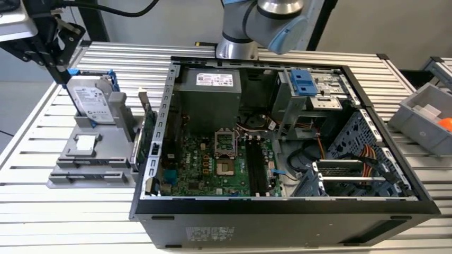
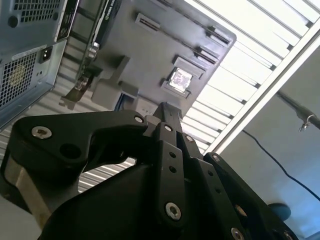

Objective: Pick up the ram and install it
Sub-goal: 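Reach for the ram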

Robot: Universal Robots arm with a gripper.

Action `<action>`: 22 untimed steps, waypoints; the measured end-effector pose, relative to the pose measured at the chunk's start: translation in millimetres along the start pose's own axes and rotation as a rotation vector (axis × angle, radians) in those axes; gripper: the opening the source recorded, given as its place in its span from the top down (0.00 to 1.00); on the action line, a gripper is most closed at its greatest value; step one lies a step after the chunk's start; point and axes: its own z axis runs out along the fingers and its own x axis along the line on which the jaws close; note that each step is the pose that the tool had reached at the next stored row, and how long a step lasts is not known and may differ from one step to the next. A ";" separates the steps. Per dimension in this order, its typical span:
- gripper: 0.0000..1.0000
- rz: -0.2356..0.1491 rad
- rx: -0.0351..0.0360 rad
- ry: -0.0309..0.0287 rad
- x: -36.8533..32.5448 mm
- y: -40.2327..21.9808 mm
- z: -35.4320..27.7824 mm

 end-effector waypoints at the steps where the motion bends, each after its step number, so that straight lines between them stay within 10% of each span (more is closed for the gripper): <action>1: 1.00 -0.002 0.0000 0.0001 0.0 -1.9 -0.1; 22: 1.00 -0.052 -0.0007 0.0025 -1.3 -27.9 -1.4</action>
